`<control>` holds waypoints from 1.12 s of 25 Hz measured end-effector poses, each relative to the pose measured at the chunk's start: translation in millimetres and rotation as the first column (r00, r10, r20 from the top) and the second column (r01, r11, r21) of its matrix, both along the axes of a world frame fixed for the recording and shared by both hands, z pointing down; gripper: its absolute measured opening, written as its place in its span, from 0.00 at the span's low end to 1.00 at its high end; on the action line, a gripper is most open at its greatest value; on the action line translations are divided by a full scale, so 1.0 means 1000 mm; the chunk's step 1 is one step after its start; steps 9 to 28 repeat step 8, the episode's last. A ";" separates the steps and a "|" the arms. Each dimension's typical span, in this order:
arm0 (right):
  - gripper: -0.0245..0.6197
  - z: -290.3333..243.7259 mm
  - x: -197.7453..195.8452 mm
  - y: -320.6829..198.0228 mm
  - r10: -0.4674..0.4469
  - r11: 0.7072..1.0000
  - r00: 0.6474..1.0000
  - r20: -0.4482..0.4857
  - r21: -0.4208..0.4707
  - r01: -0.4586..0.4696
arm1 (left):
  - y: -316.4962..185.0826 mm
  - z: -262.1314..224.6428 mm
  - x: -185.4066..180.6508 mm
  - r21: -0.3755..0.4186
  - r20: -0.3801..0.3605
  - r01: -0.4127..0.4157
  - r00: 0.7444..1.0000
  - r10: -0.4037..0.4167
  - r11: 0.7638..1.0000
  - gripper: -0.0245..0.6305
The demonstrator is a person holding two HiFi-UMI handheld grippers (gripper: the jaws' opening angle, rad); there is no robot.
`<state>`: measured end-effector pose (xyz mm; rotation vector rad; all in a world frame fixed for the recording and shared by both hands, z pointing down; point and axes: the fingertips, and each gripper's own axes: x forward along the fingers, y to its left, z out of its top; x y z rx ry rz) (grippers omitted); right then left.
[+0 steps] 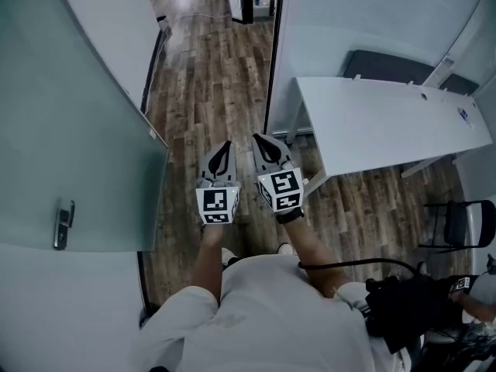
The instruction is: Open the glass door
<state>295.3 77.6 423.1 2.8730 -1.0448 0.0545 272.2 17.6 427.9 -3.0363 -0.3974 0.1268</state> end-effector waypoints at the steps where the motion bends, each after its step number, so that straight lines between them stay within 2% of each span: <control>1: 0.04 0.001 0.000 0.008 -0.003 1.000 1.000 0.005 0.009 0.003 | 0.009 0.001 -0.002 0.023 0.002 0.007 1.000 -0.007 1.000 0.04; 4: 0.04 0.007 -0.003 0.025 -0.014 1.000 1.000 0.026 0.024 0.013 | 0.028 0.003 -0.009 0.059 0.005 0.035 0.999 -0.035 0.998 0.04; 8: 0.04 0.016 -0.004 0.039 -0.035 0.999 0.997 0.062 0.020 0.034 | 0.038 0.004 -0.016 0.038 0.017 0.067 0.998 -0.068 0.997 0.04; 28: 0.04 0.016 -0.004 0.039 -0.035 0.999 0.997 0.062 0.020 0.034 | 0.038 0.004 -0.016 0.038 0.017 0.067 0.998 -0.068 0.997 0.04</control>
